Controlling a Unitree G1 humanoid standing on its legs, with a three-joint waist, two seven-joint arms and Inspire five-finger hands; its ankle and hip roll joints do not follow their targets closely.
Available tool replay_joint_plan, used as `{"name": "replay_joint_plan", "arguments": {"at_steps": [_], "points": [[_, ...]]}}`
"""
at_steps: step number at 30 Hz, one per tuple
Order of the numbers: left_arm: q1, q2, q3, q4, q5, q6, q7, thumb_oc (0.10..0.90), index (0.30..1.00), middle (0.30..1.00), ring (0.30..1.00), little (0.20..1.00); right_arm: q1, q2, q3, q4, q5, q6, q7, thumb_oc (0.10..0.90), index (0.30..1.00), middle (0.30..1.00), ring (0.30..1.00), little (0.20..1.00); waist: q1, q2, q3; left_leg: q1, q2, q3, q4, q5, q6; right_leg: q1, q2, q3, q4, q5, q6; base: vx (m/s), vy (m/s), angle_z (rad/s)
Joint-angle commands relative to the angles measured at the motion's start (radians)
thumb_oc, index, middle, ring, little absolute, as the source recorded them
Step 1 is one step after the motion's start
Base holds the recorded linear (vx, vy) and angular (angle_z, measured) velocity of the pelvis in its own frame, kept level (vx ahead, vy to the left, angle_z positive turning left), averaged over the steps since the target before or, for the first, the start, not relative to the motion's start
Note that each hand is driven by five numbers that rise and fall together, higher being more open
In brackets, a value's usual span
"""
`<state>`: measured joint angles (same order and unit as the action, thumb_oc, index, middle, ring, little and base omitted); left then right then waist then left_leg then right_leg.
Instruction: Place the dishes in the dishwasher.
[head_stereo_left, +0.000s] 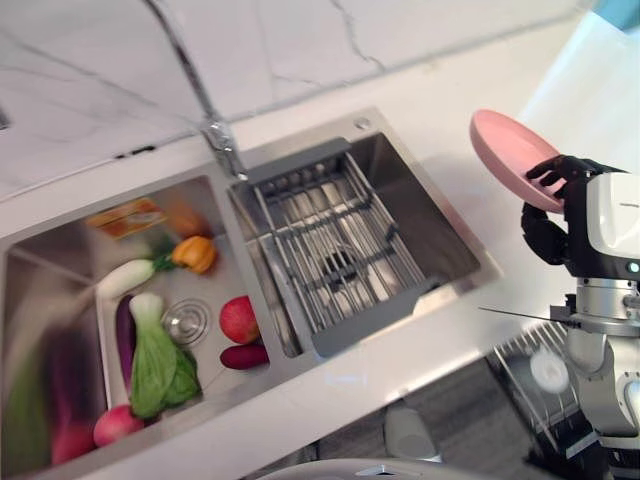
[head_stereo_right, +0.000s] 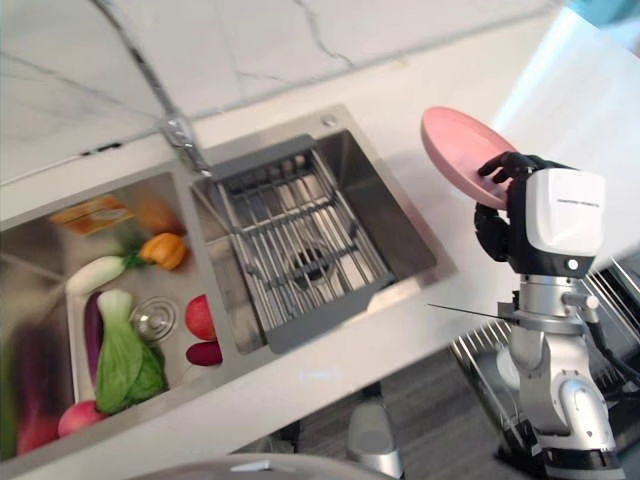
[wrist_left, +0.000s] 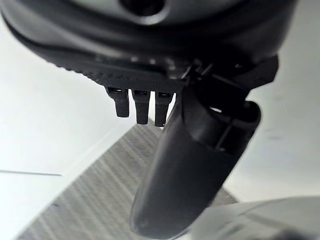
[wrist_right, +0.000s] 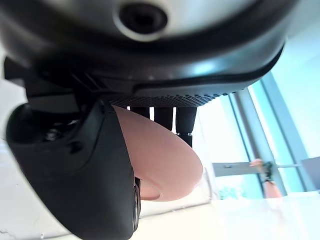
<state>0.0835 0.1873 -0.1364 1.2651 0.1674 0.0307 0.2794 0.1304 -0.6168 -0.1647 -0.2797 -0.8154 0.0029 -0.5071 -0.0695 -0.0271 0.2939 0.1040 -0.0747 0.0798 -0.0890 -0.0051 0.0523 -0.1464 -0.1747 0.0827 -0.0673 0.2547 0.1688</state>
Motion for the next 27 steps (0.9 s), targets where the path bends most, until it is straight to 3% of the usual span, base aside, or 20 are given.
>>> {"name": "replay_joint_plan", "arguments": {"at_steps": [1, 4, 6, 7, 8, 9, 11, 19, 27], "points": [[-0.079, 0.044, 0.073, -0.011, -0.019, 0.004, 0.007, 0.800, 0.900, 0.900, 0.900, 0.900, -0.125, -0.126, -0.050, -0.078, -0.018, 0.003, -0.098, 0.400, 0.300, 0.300, 0.300, 0.300, 0.054, 0.020, -0.065, 0.025, 0.058, -0.038, 0.002, -0.066, -0.071, -0.005, -0.069, -0.169, 0.195, -0.141, 0.056, -0.14, 0.130, -1.04], [-0.076, 0.041, 0.079, -0.001, -0.018, 0.009, -0.001, 0.800, 0.900, 0.900, 0.900, 0.900, -0.109, -0.133, -0.064, -0.078, -0.027, 0.007, -0.089, 0.400, 0.300, 0.300, 0.300, 0.300, 0.057, 0.024, -0.068, 0.018, 0.059, -0.024, 0.002, -0.052, -0.062, 0.005, -0.041, -0.158, 0.269, -0.176, 0.042, -0.12, 0.115, -0.39], [-0.064, 0.046, 0.087, 0.014, 0.021, 0.023, -0.020, 0.800, 0.900, 0.900, 0.900, 0.900, -0.051, -0.157, -0.144, -0.093, -0.041, 0.007, -0.075, 0.400, 0.300, 0.300, 0.300, 0.300, 0.069, 0.038, -0.098, -0.011, 0.064, 0.007, 0.004, -0.036, -0.041, 0.067, 0.043, -0.143, 0.397, -0.324, 0.000, -0.17, 0.150, -0.38], [-0.056, 0.048, 0.092, 0.016, 0.026, 0.026, -0.025, 0.800, 0.900, 0.900, 0.900, 0.900, -0.046, -0.154, -0.163, -0.091, -0.049, 0.018, -0.088, 0.400, 0.300, 0.300, 0.300, 0.300, 0.087, 0.027, -0.106, -0.019, 0.054, 0.027, 0.006, -0.037, -0.043, 0.119, 0.036, -0.180, 0.337, -0.340, -0.006, -0.11, 0.072, -0.31], [-0.056, 0.048, 0.092, 0.016, 0.026, 0.026, -0.025, 0.800, 0.900, 0.900, 0.900, 0.900, -0.046, -0.154, -0.163, -0.091, -0.049, 0.018, -0.088, 0.400, 0.300, 0.300, 0.300, 0.300, 0.087, 0.027, -0.106, -0.019, 0.054, 0.027, 0.006, -0.037, -0.043, 0.119, 0.036, -0.180, 0.337, -0.340, -0.006, -0.15, -0.053, -0.40], [-0.048, 0.043, 0.116, 0.022, 0.018, 0.022, -0.024, 0.800, 0.900, 0.900, 0.900, 0.900, -0.038, -0.158, -0.168, -0.074, -0.056, 0.037, -0.086, 0.400, 0.300, 0.300, 0.300, 0.300, 0.108, 0.006, -0.125, -0.041, 0.043, 0.065, 0.003, -0.030, -0.056, 0.165, 0.010, -0.220, 0.201, -0.316, 0.003, -0.08, -0.097, -0.93], [-0.043, 0.028, 0.141, 0.031, -0.010, 0.022, -0.031, 0.800, 0.900, 0.900, 0.900, 0.900, 0.007, -0.189, -0.214, -0.057, -0.075, 0.052, -0.073, 0.400, 0.300, 0.300, 0.300, 0.300, 0.095, 0.010, -0.153, -0.036, 0.055, 0.078, 0.003, -0.034, -0.064, 0.188, 0.027, -0.170, 0.081, -0.280, 0.005, 0.03, -0.105, -1.30], [-0.028, -0.008, 0.138, 0.015, -0.019, 0.014, -0.037, 0.800, 0.900, 0.900, 0.900, 0.900, 0.075, -0.183, -0.292, -0.029, -0.068, 0.087, -0.072, 0.400, 0.300, 0.300, 0.300, 0.300, 0.074, 0.031, -0.156, -0.020, 0.072, 0.104, 0.002, -0.040, -0.079, 0.222, 0.028, -0.168, -0.002, -0.247, 0.007, 0.02, -0.043, -0.21], [-0.040, -0.025, 0.115, -0.006, -0.054, 0.008, -0.031, 0.800, 0.900, 0.900, 0.900, 0.900, 0.121, -0.148, -0.286, 0.075, -0.024, 0.104, -0.092, 0.400, 0.300, 0.300, 0.300, 0.300, 0.051, 0.064, -0.096, -0.036, 0.103, 0.101, 0.002, -0.018, -0.099, 0.204, 0.044, -0.159, -0.008, -0.242, -0.007, -0.05, -0.046, -0.10]]}}
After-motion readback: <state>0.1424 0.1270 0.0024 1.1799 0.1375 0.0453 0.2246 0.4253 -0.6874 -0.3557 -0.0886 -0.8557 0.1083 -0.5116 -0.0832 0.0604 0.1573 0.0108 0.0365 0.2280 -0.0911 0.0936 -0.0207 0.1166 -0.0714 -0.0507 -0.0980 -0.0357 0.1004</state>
